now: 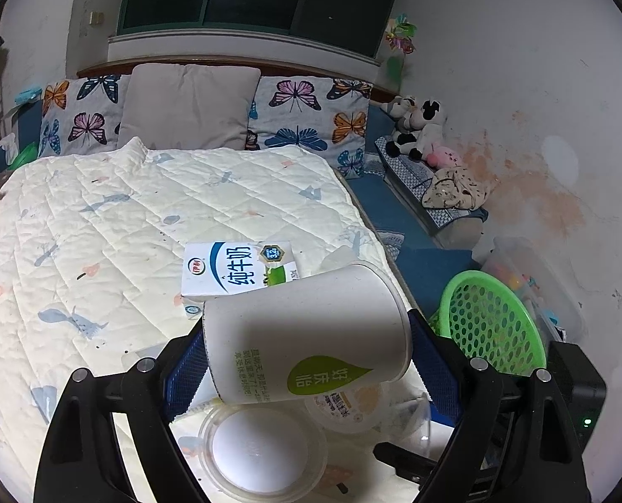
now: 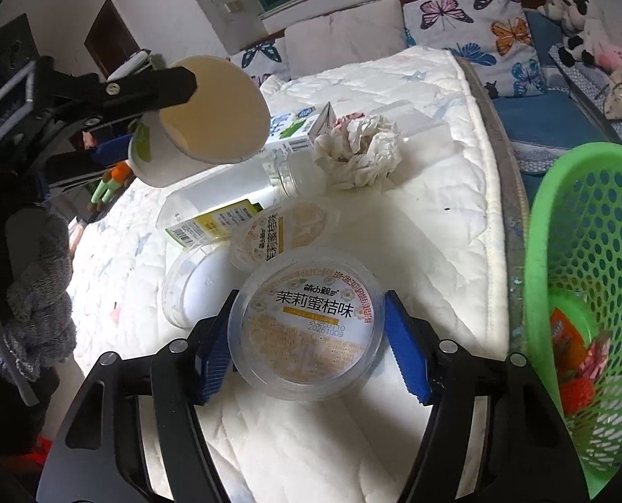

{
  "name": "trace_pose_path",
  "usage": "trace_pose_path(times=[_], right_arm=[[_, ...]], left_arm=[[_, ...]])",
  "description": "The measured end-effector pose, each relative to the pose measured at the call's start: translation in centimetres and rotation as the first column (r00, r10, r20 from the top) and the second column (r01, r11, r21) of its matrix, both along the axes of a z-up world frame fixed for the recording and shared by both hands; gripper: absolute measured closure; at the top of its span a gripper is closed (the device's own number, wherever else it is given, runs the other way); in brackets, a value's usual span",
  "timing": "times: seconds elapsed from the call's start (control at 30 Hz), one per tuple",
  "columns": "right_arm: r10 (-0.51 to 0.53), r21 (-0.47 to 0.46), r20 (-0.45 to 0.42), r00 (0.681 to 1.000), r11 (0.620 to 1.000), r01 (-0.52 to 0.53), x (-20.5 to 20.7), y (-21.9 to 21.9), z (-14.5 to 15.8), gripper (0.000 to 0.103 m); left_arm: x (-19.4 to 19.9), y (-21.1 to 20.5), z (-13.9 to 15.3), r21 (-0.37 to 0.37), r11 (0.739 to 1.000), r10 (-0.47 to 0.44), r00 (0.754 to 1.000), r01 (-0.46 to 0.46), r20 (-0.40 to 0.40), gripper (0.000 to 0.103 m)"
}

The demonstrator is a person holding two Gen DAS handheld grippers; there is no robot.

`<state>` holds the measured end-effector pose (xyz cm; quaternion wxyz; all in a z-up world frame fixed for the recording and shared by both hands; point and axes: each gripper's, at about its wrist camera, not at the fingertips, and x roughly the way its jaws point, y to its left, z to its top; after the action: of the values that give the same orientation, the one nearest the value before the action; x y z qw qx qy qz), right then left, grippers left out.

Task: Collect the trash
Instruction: 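Grasp the clear jelly cup with the right tool while the left tool holds the paper cup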

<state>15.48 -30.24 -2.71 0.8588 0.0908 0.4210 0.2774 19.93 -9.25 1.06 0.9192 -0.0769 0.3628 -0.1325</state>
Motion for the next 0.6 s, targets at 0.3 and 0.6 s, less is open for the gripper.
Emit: trace_pose_path(times=[0.3,0.6], right_arm=[[-0.141,-0.013,0.049,0.989,0.990,0.142,-1.7,-4.6,1.9,0.037],[-0.346,-0.063,0.034,0.938,0.936,0.347,-2.1,-11.7,1.1,0.037]], left_arm=[[-0.5,-2.6,0.3,0.014,0.998,-0.063,0.998,0.063,0.011,0.018],[-0.6,-6.9,0.3,0.036,0.988,-0.151,0.989,0.150,0.008,0.018]])
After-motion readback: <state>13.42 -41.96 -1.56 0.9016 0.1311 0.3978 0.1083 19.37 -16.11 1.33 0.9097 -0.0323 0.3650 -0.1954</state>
